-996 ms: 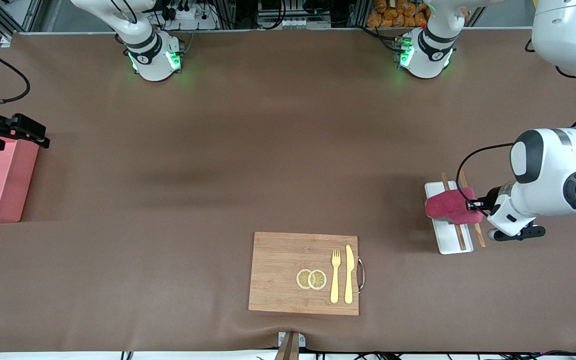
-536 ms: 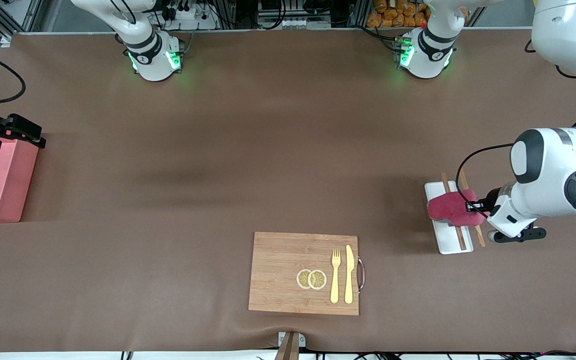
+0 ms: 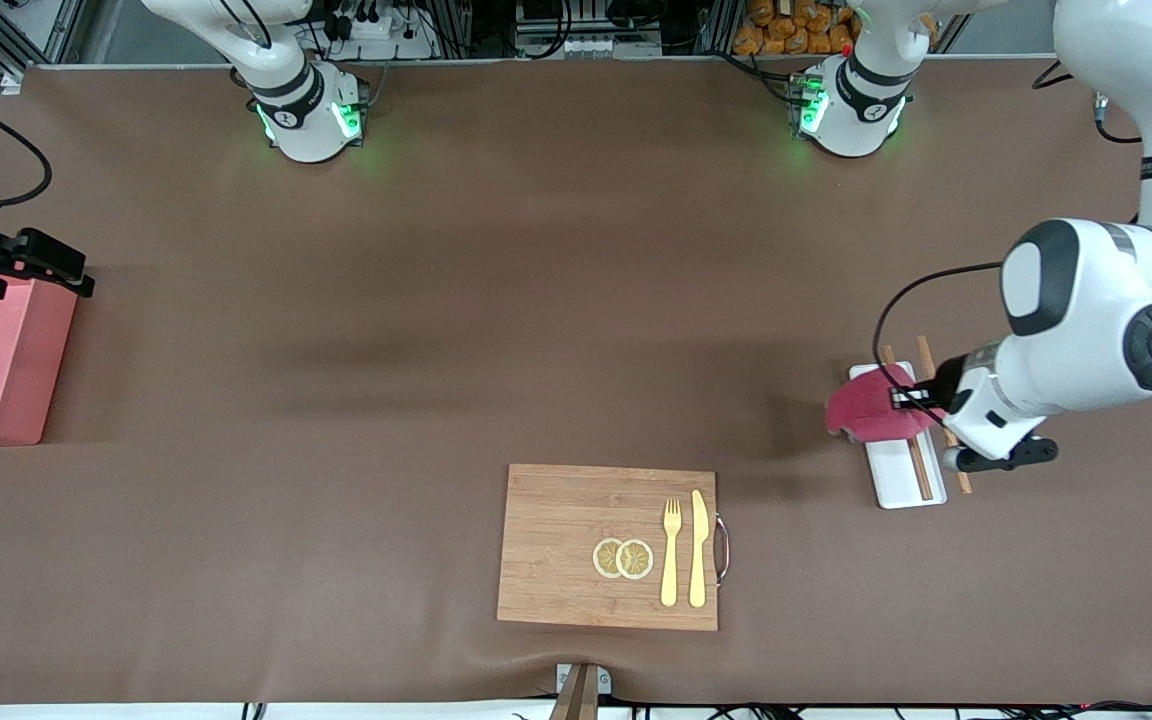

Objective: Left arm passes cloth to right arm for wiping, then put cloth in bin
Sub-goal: 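Carry the cloth with the left gripper while the right gripper approaches, then grasp the cloth with the right gripper beside the left gripper, then open the left gripper and withdraw it while the right gripper holds cloth, then wipe the table with the cloth held in the right gripper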

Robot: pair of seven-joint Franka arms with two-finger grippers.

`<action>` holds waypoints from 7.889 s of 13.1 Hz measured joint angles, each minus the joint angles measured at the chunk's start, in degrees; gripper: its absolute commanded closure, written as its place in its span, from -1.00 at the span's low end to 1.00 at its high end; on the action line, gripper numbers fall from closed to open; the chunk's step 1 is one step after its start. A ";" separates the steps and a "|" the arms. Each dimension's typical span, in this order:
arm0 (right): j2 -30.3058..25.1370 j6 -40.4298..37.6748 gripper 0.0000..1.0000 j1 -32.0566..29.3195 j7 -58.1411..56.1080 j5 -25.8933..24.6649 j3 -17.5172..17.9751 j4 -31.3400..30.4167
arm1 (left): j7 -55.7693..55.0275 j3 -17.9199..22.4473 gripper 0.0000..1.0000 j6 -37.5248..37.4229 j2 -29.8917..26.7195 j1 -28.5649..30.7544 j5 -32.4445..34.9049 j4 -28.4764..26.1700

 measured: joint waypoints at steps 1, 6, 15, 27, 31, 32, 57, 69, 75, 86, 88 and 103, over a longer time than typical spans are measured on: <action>0.00 -1.10 -1.00 0.02 2.76 1.82 0.04 0.03 | -4.58 -2.41 1.00 -0.19 -0.14 -0.09 -0.06 0.40; 0.01 -5.96 -1.00 2.78 20.71 7.13 0.71 0.02 | -27.27 -11.18 1.00 0.31 0.24 -2.99 -5.83 3.24; 6.14 -9.23 -1.00 5.76 47.84 22.27 0.87 -0.77 | -50.07 -11.58 1.00 18.42 3.61 -18.84 -18.67 7.84; 20.83 8.39 -1.00 12.65 62.10 36.35 0.95 -0.81 | -71.35 -8.99 1.00 45.99 15.84 -34.81 -18.80 15.88; 22.92 13.71 -0.08 16.44 66.69 37.89 0.99 -0.79 | -72.11 -8.95 1.00 46.99 16.55 -35.15 -18.80 16.19; 23.17 13.95 0.31 17.06 67.07 38.38 0.99 -0.79 | -72.23 -8.92 1.00 46.99 16.55 -35.15 -18.80 16.25; 28.14 30.52 1.00 20.49 41.37 16.09 -0.02 -7.74 | -68.50 -7.23 -1.00 7.94 -1.25 -19.09 -7.94 18.94; 33.48 37.55 1.00 -7.37 -15.29 -0.17 -1.10 -8.07 | -30.30 -6.88 -1.00 -16.02 -8.88 0.48 -1.60 18.54; 34.61 38.37 1.00 -16.50 -35.61 -14.17 -1.07 1.94 | -19.57 -7.25 -1.00 -19.54 -10.81 4.00 4.41 18.19; 40.66 37.00 1.00 -1.96 -0.67 -11.88 2.73 0.09 | 1.26 5.60 -1.00 -20.51 -17.88 -1.27 5.00 11.51; 40.57 35.35 1.00 1.10 6.98 -8.54 5.11 0.09 | 1.29 5.68 -1.00 -20.55 -17.88 -1.27 5.00 11.45; 35.60 24.05 1.00 3.33 17.56 -6.78 13.06 5.07 | 1.29 5.67 -1.00 -19.17 -17.87 -1.41 5.00 10.49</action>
